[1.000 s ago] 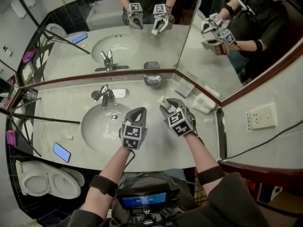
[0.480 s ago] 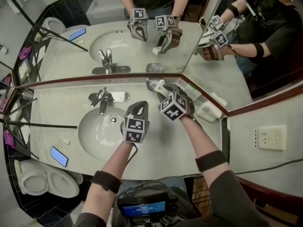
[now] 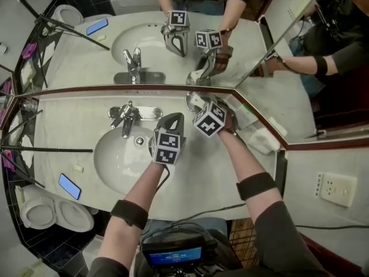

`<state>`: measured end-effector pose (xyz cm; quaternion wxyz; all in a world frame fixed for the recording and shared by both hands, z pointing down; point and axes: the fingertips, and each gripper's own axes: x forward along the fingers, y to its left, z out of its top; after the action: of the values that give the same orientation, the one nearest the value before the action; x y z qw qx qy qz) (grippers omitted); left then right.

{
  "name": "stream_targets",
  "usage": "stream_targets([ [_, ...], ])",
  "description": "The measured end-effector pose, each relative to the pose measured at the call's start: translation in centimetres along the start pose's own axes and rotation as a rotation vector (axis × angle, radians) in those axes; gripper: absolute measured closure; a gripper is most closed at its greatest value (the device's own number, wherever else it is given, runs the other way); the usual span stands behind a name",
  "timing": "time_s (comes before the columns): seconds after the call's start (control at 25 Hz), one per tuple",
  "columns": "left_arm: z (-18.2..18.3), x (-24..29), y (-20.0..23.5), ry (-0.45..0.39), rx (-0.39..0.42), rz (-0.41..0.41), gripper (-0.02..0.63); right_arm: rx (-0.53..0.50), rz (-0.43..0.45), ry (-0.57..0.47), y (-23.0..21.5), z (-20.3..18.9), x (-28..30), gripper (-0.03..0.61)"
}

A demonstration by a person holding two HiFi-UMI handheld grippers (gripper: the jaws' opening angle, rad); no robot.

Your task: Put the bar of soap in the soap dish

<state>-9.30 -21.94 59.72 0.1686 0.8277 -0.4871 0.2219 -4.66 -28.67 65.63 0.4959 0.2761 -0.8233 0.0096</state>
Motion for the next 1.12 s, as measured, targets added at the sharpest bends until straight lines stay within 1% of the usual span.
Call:
stream_targets([
  [0.2,-0.7,0.6,0.7,0.013,-0.019,0.003,0.612,-0.037,0.01,0.017,0.2,0.5,1.1,0.379],
  [0.36,-1.0,0.6,0.4,0.015,-0.028,-0.003,0.612,-0.062,0.016,0.041,0.7,-0.2,1.7,0.359],
  [0.6,-0.8,-0.1,0.5,0.009,-0.026,0.006,0.612,-0.032,-0.013,-0.004,0.2,0.8,0.3,0.359],
  [0.8,0.0,-2.1,0.1,-0.005,-0.015,0.015,0.612,0.016,-0.02,-0.054,0.7,1.2,-2.6,0.364],
  [0.84,0.3,-2.6,-0.1,-0.01,-0.012,0.016,0.612,0.031,-0.018,-0.07,1.0,1.3,-3.5,0.396],
  [0.88,0.6,-3.2,-0.3,-0.019,-0.009,0.017,0.612,0.048,-0.023,-0.088,1.2,1.5,-4.5,0.41],
  [1.04,2.2,-5.9,-1.0,-0.058,0.0,0.016,0.612,0.142,-0.069,-0.181,1.5,2.3,-9.1,0.545],
  [1.12,2.4,-7.1,-1.6,-0.068,0.0,0.015,0.612,0.201,-0.072,-0.226,2.1,2.2,-11.5,0.558],
])
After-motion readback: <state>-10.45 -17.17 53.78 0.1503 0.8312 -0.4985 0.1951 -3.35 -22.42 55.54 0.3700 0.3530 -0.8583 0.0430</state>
